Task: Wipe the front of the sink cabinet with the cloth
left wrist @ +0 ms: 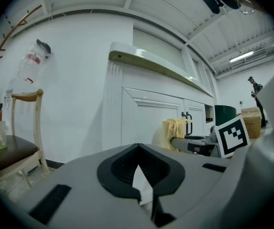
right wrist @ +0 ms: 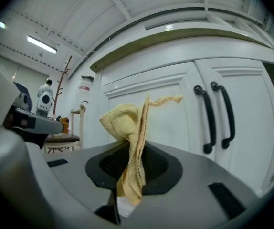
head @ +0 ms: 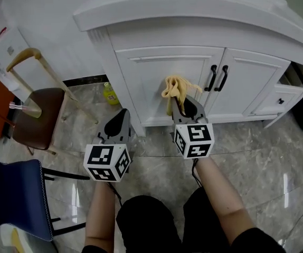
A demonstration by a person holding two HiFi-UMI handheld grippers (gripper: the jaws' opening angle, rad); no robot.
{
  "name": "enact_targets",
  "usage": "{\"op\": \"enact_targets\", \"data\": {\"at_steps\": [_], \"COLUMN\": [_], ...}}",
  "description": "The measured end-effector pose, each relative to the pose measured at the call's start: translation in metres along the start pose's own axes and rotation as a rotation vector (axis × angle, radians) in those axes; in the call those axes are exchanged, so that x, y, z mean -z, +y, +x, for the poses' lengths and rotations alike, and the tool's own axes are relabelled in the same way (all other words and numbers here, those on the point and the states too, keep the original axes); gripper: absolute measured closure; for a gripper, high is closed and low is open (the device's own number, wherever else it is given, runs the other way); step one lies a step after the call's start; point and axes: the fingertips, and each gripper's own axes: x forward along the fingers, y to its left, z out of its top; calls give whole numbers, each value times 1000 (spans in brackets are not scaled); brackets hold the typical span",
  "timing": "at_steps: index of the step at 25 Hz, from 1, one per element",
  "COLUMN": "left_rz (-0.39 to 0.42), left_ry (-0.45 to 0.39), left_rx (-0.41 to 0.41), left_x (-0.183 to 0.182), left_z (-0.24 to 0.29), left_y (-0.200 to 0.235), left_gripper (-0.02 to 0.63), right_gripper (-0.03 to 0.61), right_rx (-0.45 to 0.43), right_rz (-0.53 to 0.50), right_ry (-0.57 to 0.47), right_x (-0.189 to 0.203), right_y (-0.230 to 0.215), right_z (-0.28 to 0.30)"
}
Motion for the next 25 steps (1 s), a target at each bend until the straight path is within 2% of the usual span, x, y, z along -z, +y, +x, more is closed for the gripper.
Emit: {"op": "enact_targets", "data": {"at_steps": [6, 12, 19, 22, 25], "left_rz": [-3, -15, 1, 61, 119], "left_ry": [31, 54, 72, 49, 26], "left_rx": [-84, -97, -34, -13, 20], "left_x": [28, 52, 66, 62, 62], "left_z": [-17, -19, 3, 17, 28], "left_y": [35, 46, 23, 7, -16], "left_gripper": [600, 600, 600, 600, 600], "right_gripper": [499, 499, 499, 499, 499], "right_rx": [-161, -204, -180, -159, -103], "right_rz": [-83, -99, -150, -122, -112], "right_ry": [17, 30, -3, -22, -29], "right_x": [33, 60, 57, 55, 59], "right_y": [75, 101, 64, 41, 9], "right_z": [25, 50, 50, 42, 29]}}
